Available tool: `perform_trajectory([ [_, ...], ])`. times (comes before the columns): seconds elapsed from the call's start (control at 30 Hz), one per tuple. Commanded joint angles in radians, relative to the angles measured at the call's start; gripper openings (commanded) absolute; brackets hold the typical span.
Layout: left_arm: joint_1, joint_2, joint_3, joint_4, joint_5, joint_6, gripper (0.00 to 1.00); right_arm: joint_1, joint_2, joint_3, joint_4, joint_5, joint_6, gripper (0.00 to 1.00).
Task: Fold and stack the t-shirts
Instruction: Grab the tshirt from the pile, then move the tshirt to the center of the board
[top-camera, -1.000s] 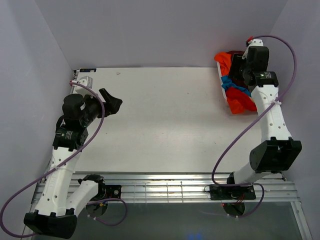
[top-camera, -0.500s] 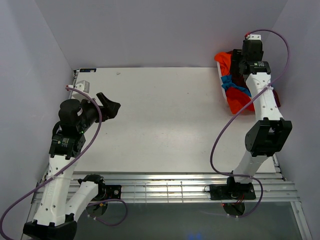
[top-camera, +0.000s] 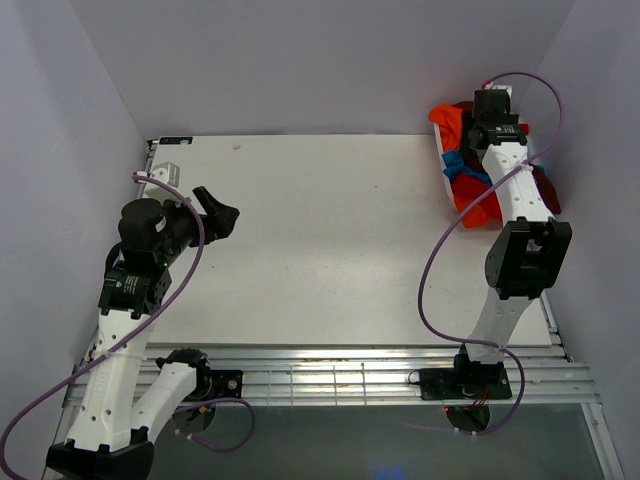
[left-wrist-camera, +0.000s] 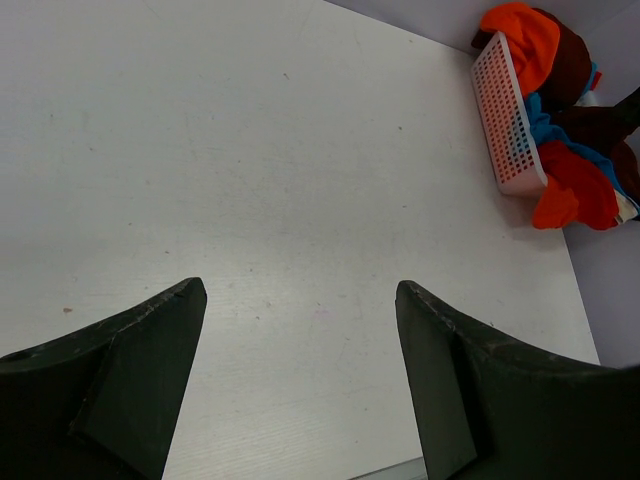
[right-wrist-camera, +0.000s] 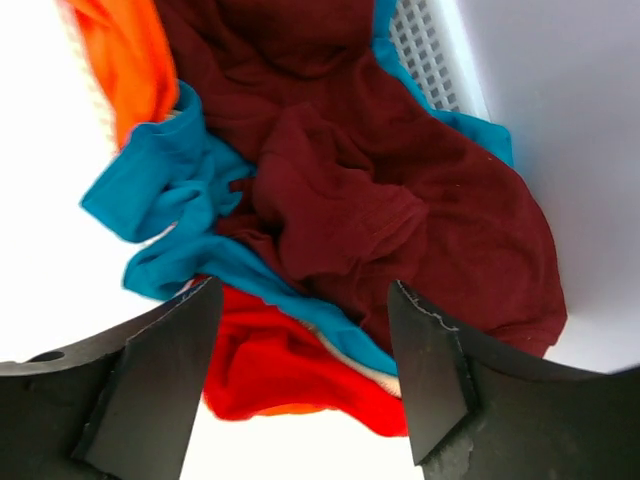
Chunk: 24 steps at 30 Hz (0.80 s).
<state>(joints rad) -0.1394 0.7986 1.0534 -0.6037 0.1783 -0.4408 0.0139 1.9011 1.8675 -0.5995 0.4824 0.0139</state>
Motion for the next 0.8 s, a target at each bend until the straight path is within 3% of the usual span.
perform_trajectory([
  [0.0,0.000,-0.015,-0.010,-0.016,-0.017,0.017,0.87,-0.041,0.029,0.024,0.037,0.038,-0.009,0.72],
  [0.1,0.000,-0.029,-0.016,-0.030,-0.028,0.022,0.87,-0.052,0.070,0.048,0.035,0.022,-0.011,0.60],
  [0.17,0.000,-0.039,-0.015,-0.051,-0.036,0.028,0.87,-0.061,0.101,0.059,0.032,0.006,-0.009,0.47],
  [0.2,0.001,-0.042,-0.009,-0.057,-0.046,0.033,0.87,-0.063,0.110,0.074,0.032,-0.004,-0.011,0.38],
  [0.23,0.000,-0.044,-0.006,-0.074,-0.052,0.036,0.87,-0.068,0.130,0.084,0.026,-0.014,-0.009,0.15],
  [0.27,0.001,-0.048,-0.003,-0.080,-0.059,0.037,0.87,-0.068,0.139,0.093,0.009,-0.039,-0.006,0.08],
  [0.47,0.000,-0.045,0.013,-0.088,-0.069,0.040,0.87,-0.019,0.052,0.110,-0.008,-0.211,0.017,0.08],
  [0.77,0.001,-0.010,-0.033,-0.007,-0.011,0.001,0.86,0.323,-0.138,0.339,-0.131,-0.323,0.049,0.08],
])
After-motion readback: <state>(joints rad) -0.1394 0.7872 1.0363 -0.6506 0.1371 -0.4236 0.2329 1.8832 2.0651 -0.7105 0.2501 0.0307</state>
